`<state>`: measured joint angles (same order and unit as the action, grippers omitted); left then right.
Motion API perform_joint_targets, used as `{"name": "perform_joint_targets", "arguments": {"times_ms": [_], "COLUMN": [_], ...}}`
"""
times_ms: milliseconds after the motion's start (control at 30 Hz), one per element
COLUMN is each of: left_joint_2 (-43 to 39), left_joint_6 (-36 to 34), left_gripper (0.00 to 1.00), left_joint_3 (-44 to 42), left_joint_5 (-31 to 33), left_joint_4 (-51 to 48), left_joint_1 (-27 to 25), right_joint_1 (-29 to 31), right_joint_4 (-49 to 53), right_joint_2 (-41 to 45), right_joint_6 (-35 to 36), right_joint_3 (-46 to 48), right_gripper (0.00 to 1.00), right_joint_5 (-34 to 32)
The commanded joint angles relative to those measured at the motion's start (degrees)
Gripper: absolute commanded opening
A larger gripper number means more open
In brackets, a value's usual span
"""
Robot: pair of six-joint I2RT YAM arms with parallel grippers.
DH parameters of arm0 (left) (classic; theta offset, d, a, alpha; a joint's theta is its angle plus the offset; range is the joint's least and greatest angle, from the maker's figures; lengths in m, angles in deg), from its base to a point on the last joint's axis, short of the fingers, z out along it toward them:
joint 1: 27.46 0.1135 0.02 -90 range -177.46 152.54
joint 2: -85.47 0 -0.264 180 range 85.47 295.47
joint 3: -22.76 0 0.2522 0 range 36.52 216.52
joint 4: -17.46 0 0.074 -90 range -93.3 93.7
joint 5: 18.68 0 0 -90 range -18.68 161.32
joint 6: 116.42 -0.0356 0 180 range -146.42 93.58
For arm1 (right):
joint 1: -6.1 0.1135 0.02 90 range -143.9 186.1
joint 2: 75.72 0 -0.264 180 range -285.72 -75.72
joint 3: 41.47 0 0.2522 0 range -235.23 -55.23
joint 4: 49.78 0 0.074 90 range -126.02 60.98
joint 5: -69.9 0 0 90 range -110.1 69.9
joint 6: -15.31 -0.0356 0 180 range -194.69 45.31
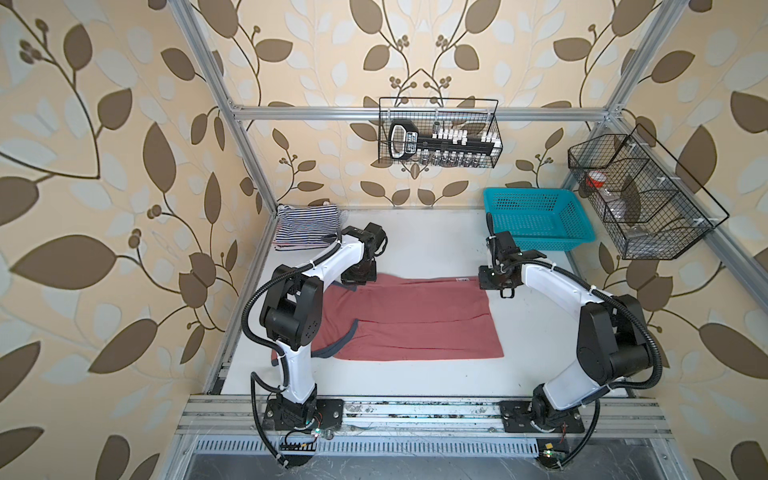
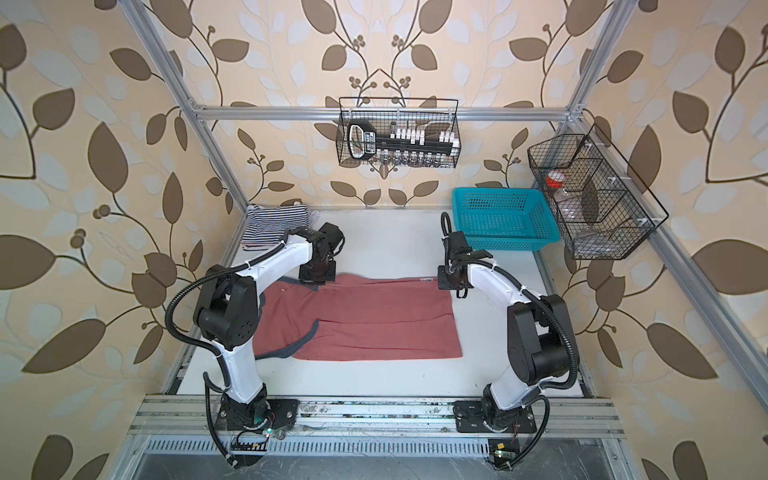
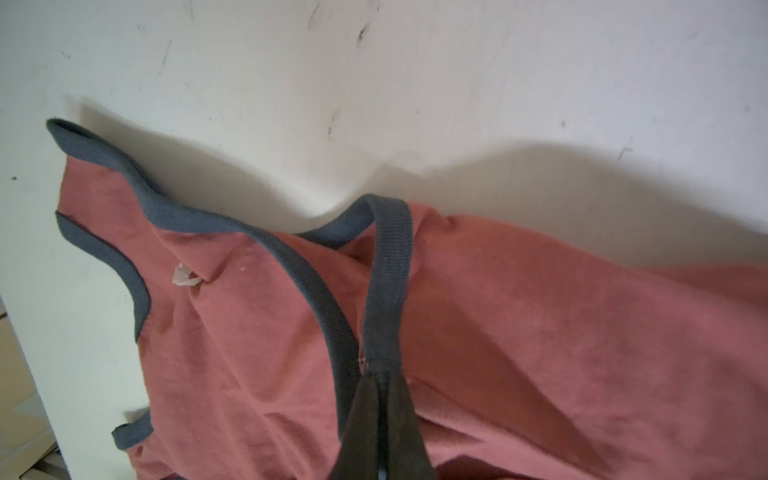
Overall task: Fold and stack the tank tops
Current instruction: 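Lower both grippers onto the far folded edge of the pink top and grasp it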
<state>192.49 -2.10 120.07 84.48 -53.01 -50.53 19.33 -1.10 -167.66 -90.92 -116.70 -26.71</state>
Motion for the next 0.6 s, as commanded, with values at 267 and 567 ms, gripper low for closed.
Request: {"name": "perform_joint_targets", "arguments": {"times_ms": [267, 567], "left_joint_2": [-5.57, -8.55], "left_joint_6": [3.6, 5.56], "left_gripper": [0.24, 0.28], "left_joint_3": [-9.16, -8.93], "left_joint_5": [3.61, 4.51], "left_joint_4": [-1.83, -4.85], "left_joint_1": [-3.68, -4.08], "right_joint_1": [0.96, 2.37], "right_joint_4": [1.56, 3.62], "right_joint_2": [1.9, 5.1], "right_joint_6": [-2.47, -3.49], "right_joint_3": [6.38, 8.49], "right_gripper": [0.0, 0.24], "right_joint_5": [-2.52, -3.76]}}
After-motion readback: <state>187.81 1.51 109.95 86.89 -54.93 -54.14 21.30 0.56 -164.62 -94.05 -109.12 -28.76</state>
